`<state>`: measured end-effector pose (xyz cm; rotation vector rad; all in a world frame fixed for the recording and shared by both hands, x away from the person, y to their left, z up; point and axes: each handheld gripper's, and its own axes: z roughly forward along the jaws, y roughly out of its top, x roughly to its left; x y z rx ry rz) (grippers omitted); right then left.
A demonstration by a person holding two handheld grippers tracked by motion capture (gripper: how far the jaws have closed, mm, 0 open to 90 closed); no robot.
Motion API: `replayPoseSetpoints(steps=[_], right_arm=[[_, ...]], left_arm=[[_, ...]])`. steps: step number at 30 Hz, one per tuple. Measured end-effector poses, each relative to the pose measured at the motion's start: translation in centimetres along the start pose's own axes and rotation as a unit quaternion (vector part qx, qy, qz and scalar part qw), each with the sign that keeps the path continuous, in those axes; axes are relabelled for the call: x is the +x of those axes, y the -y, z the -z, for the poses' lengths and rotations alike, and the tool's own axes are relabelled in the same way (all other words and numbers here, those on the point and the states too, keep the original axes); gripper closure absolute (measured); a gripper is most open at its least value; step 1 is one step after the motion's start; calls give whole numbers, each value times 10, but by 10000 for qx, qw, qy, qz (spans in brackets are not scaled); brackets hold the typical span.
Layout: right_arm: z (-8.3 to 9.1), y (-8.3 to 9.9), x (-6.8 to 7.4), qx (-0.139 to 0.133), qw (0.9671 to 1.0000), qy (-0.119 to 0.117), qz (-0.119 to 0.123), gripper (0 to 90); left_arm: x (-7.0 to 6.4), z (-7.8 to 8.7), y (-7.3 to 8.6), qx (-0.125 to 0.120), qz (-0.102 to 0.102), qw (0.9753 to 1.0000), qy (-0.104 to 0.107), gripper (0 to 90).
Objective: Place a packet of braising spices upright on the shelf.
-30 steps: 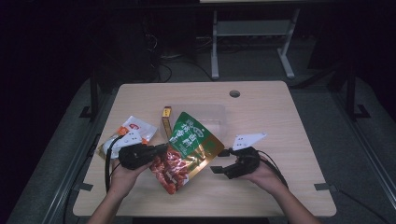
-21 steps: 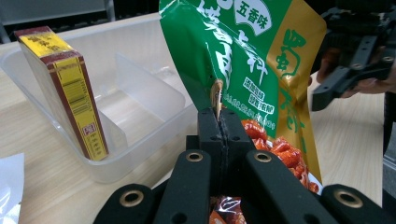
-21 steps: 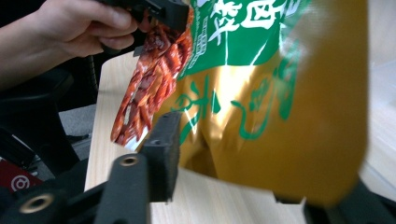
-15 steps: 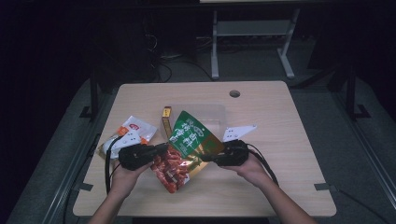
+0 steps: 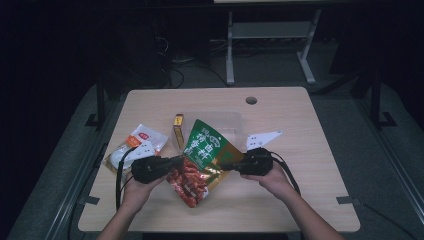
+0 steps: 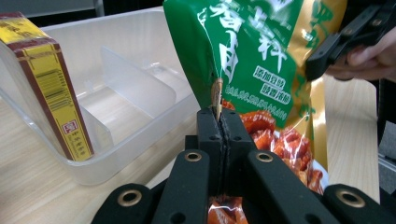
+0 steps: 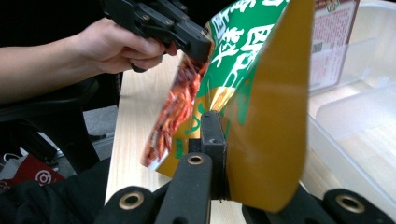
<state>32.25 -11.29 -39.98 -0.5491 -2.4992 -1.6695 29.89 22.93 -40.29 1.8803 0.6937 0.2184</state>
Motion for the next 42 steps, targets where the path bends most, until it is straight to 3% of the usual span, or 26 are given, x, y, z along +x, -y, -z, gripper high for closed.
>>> replayPoseSetpoints(steps=[7,8,17,22,25,31,36,42], right_arm=[[10,-8,7,-19,9995,-264,181,900],[11,-9,9,-45,9992,-285,269,900],[25,-20,20,39,9974,-293,658,900],[40,-28,24,37,9965,-240,799,900],[49,-34,26,26,9960,-158,879,900],[65,-49,24,53,9941,237,1058,900],[76,-62,15,4,9926,501,1102,900],[86,-82,4,155,9886,841,1237,900]], left_arm=[[5,-2,4,138,-25,9999,77,812],[7,-1,5,86,83,9998,180,853],[1,-6,12,400,-124,9986,331,621],[-1,-13,17,772,-266,9957,435,471],[0,-17,20,964,-332,9936,482,402],[-1,-22,24,1192,-402,9909,483,268],[-3,-25,27,1314,-342,9895,490,207],[-4,-29,29,1458,-374,9873,517,178]])
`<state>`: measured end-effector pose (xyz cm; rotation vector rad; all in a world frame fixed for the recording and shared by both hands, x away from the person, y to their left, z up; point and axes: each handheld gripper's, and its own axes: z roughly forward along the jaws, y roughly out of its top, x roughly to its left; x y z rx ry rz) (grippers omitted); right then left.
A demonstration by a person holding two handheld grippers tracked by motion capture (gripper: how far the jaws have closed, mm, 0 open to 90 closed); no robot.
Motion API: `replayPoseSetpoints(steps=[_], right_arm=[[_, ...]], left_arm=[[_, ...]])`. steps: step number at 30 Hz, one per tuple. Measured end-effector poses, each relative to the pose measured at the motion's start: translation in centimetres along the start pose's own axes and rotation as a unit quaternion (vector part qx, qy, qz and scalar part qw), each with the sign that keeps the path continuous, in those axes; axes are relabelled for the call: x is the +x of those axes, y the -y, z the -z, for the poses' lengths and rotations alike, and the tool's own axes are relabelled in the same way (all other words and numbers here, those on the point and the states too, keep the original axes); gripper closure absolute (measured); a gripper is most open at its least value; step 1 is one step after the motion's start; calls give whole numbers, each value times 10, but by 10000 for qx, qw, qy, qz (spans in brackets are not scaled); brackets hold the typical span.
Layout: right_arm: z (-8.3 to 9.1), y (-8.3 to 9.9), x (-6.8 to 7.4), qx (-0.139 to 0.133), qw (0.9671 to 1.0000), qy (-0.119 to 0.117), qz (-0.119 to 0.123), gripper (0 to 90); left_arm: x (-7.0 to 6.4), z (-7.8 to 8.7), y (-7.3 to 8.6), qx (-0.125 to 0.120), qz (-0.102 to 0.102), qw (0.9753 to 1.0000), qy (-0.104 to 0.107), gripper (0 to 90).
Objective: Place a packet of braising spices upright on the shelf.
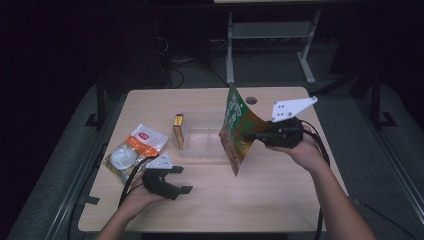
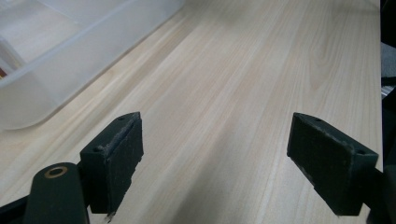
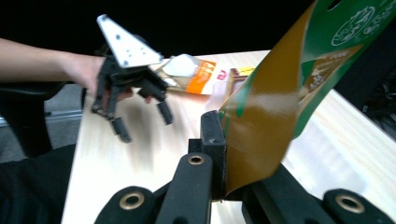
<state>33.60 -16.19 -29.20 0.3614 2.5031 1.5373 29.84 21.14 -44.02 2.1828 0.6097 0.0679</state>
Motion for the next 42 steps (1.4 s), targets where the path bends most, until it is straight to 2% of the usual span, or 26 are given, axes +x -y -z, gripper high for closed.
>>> replayPoseSetpoints(steps=[8,23,36,42], right_arm=[[-1,-16,-25,180,9992,357,8,900],[-36,-27,-61,665,9964,528,-42,900],[-55,-20,-73,993,9927,679,-27,900],[-59,-9,-75,960,9930,668,-138,900]], left_arm=[[-2,-5,1,83,-40,9999,43,167],[-5,-10,2,133,-95,9998,93,157],[-4,-10,2,172,-119,9997,98,157],[-5,-10,3,193,-97,9997,97,157]])
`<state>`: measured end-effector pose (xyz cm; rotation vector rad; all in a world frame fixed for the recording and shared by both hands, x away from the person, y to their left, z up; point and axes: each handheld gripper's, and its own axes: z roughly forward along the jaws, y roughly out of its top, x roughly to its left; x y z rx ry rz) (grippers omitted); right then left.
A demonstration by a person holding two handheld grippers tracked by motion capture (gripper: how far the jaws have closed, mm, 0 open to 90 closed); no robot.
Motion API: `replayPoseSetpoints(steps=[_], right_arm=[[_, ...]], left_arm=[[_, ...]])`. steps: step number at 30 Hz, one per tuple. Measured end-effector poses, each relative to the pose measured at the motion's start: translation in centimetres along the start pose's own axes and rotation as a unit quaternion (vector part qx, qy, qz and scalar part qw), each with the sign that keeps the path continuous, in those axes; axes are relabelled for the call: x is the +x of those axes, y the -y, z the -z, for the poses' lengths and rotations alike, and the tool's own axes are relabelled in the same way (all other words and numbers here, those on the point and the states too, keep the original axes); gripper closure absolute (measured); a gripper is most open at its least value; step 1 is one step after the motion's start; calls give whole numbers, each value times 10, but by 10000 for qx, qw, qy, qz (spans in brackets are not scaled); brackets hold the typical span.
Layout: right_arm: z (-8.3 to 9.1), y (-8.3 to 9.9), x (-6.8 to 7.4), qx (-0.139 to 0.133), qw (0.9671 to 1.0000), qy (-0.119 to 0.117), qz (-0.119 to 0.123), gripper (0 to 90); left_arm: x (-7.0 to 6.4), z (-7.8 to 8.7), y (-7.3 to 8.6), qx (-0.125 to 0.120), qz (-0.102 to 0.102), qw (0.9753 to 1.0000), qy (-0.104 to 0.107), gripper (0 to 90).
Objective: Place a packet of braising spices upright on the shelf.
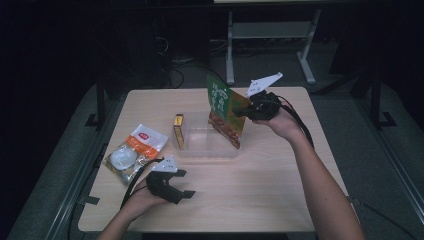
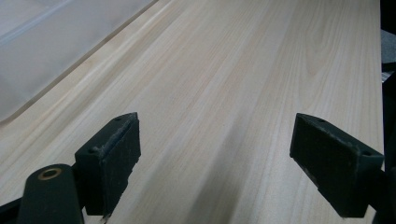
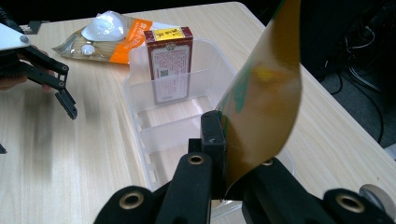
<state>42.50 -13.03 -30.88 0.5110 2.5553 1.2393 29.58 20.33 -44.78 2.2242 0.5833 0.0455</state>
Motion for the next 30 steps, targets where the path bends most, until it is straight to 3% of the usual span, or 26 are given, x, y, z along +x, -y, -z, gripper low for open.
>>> replayPoseSetpoints(steps=[12,25,30], right_arm=[[-5,17,2,-73,9996,-67,-269,894],[-2,26,5,9,9997,97,-233,816],[-3,26,8,60,9997,137,-185,678]], left_arm=[[-1,-3,1,70,-34,10000,0,150],[0,-4,1,106,-57,9999,-39,144],[1,-3,0,61,-13,10000,-56,141]])
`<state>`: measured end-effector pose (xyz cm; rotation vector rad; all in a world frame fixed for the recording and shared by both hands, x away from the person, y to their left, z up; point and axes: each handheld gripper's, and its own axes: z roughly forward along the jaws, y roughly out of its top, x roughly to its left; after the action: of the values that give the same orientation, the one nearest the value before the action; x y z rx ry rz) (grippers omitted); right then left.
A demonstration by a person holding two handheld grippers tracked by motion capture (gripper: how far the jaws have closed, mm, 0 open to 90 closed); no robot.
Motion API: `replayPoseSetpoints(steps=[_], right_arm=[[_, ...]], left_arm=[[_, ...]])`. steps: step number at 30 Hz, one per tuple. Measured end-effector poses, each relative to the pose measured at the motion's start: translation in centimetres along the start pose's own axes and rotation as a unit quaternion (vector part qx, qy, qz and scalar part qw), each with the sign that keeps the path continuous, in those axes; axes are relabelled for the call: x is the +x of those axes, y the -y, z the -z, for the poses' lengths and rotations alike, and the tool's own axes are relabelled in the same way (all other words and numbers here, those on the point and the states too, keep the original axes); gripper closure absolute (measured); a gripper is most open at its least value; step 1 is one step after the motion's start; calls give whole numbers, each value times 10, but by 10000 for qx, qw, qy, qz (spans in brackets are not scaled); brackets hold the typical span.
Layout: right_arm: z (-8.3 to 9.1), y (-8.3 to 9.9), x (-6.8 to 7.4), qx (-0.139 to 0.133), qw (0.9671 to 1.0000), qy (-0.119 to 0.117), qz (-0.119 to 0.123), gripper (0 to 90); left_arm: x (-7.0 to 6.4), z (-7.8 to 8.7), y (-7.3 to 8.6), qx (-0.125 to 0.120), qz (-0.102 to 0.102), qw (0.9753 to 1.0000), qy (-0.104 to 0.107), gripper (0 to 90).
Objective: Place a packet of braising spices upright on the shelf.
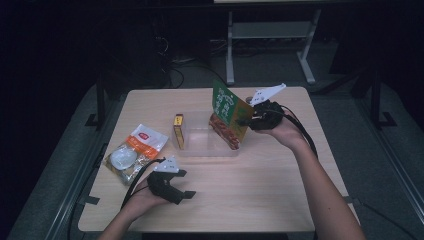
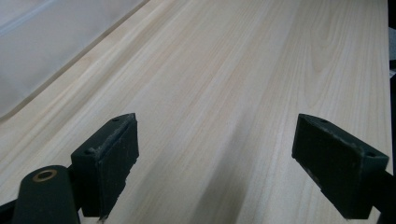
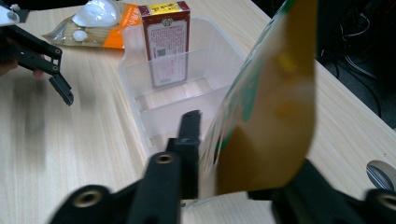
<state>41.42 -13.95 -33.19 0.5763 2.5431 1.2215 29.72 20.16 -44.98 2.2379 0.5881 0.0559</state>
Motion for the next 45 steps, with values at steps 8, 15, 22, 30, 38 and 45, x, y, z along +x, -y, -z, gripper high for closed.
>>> replayPoseSetpoints(steps=[8,15,22,30,38,45], right_arm=[[3,2,3,-23,9996,113,-248,377],[14,8,5,-186,9985,114,-494,298],[24,23,14,-261,9979,216,-558,271],[29,51,27,-232,9966,406,-671,255],[31,75,43,-147,9967,389,-701,236],[30,96,57,-62,9963,353,-787,236]], left_arm=[[1,2,0,32,-17,10000,-68,139],[0,2,-1,82,-22,9999,-57,140],[1,3,-1,116,-50,9999,-67,140],[-1,2,-1,195,-111,9997,-58,140],[-1,2,0,221,-167,9996,-107,140],[-2,4,1,234,-131,9996,-127,140]])
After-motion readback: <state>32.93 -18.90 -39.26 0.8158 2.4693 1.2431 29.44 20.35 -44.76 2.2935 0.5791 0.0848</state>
